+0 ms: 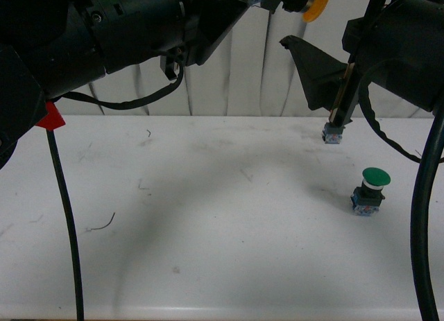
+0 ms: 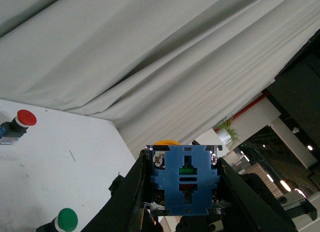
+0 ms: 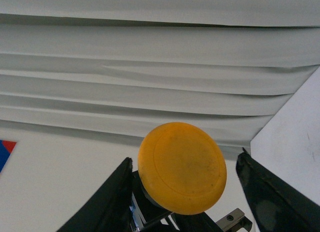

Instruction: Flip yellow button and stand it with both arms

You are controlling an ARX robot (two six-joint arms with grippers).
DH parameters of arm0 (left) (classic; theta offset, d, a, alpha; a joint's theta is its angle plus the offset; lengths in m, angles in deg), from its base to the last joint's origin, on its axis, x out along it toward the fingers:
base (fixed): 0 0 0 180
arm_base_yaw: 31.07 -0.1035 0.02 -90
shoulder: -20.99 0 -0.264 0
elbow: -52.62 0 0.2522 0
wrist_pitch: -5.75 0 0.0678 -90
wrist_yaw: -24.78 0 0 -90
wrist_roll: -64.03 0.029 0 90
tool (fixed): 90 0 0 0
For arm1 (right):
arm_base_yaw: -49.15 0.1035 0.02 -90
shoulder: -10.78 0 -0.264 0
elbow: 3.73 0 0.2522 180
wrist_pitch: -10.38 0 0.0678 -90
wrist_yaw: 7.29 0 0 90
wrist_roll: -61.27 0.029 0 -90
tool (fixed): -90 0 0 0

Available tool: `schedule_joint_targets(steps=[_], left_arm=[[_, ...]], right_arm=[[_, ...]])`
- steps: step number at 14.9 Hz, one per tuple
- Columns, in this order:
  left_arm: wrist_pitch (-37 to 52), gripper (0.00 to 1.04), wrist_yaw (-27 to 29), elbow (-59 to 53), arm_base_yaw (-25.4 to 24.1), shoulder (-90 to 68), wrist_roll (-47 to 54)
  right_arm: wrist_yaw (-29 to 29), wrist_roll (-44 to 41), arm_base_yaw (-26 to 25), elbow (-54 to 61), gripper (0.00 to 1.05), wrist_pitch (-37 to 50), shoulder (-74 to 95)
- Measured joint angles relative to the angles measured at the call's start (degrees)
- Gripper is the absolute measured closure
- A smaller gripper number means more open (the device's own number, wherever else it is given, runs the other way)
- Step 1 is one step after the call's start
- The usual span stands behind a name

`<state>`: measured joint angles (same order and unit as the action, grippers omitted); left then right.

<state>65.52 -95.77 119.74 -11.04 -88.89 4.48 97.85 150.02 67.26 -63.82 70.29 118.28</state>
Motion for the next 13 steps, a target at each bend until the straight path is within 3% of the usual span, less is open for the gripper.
schedule_joint_targets(steps=[2,4,9,10,13], left_arm=[[-0.09,0.71,-0.15,0.00,-0.02,0.00,0.00],[-0.20,0.71,-0.24,0.02,-0.17,-0.04,-0.24],[-0.20,0.71,-0.50,0.00,-0.39,-0.04,-0.46],[-0.22,0.67,-0.57,0.00,-0.55,-0.04,-0.55],[0.15,0.32,-0.31,0.00,-2.49,-0.04,-0.22]], right_arm=[[0.02,0.22,0.33,-0.13,0.56,0.13,0.00],[0.07,1.33,0.39,-0.61,0.74,0.44,-0.07],[0.24,1.68,0.26,-0.61,0.75,0.37,-0.11],[0.28,1.64,0.26,-0.61,0.75,0.37,-0.11],[0.17,1.22,-0.15,-0.44,0.75,-0.26,-0.11]])
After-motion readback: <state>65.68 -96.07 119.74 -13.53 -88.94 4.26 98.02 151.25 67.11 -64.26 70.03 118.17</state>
